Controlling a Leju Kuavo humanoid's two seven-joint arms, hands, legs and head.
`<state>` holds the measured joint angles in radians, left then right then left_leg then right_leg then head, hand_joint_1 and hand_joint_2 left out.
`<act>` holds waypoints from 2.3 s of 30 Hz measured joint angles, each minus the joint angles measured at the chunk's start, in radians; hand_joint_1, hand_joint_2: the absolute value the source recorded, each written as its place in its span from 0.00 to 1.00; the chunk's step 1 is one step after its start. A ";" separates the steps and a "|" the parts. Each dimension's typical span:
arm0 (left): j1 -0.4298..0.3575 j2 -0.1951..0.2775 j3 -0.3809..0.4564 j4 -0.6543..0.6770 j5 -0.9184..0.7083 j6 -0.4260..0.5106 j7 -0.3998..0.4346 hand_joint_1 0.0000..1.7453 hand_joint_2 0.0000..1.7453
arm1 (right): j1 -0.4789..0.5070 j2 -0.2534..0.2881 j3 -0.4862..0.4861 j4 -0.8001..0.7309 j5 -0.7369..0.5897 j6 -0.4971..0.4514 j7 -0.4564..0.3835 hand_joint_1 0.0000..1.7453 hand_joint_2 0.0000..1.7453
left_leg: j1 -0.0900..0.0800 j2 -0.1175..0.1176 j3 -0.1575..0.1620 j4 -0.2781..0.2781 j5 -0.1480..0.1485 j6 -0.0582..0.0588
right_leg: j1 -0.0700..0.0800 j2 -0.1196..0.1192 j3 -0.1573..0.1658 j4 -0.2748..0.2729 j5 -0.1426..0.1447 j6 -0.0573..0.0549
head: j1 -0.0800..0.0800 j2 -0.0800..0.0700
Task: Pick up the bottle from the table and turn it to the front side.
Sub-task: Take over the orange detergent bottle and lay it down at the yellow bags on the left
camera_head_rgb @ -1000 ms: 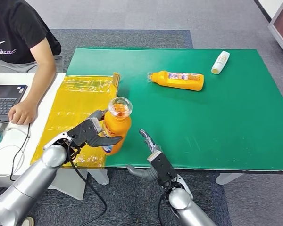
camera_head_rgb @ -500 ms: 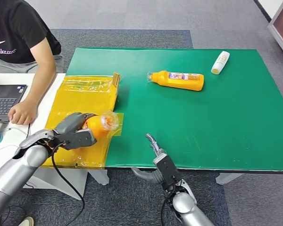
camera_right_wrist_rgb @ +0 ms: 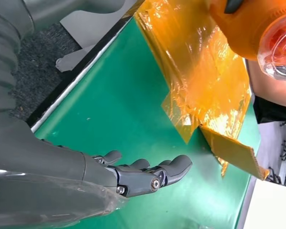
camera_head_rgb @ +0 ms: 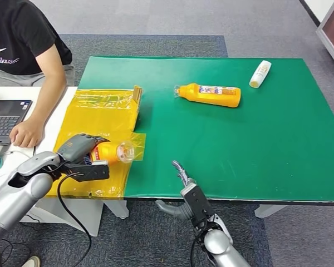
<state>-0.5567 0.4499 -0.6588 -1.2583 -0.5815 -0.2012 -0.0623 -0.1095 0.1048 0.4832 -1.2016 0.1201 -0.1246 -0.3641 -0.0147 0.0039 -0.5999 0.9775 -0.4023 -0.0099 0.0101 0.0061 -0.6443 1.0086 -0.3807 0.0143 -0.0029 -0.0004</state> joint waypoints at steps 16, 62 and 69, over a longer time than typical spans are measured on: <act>-0.077 -0.048 0.001 0.223 -0.093 0.039 -0.005 1.00 1.00 | 0.022 0.003 -0.017 0.000 0.013 0.023 0.014 0.00 1.00 | 0.000 0.000 0.000 0.000 0.000 0.000 | 0.000 0.000 0.000 0.000 0.001 -0.001 | 0.000 0.000; -0.172 -0.257 0.078 0.630 -0.185 0.199 -0.013 1.00 1.00 | -0.015 0.008 0.026 0.047 -0.021 0.067 0.028 0.00 1.00 | 0.000 0.000 0.000 0.000 0.003 -0.002 | 0.000 0.000 0.000 0.000 0.003 -0.002 | 0.000 0.000; -0.173 -0.259 0.082 0.644 -0.213 0.231 -0.002 1.00 1.00 | -0.021 0.008 0.028 0.056 -0.024 0.069 0.028 0.00 1.00 | 0.000 0.000 0.000 0.000 0.003 -0.002 | 0.000 0.000 0.000 0.000 0.003 -0.002 | 0.000 0.000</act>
<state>-0.7296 0.1904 -0.5767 -0.6145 -0.7941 0.0301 -0.0638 -0.1304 0.1129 0.5116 -1.1459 0.0959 -0.0555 -0.3361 -0.0146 0.0039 -0.5999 0.9775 -0.3993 -0.0115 0.0102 0.0060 -0.6442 1.0086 -0.3777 0.0123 -0.0030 -0.0004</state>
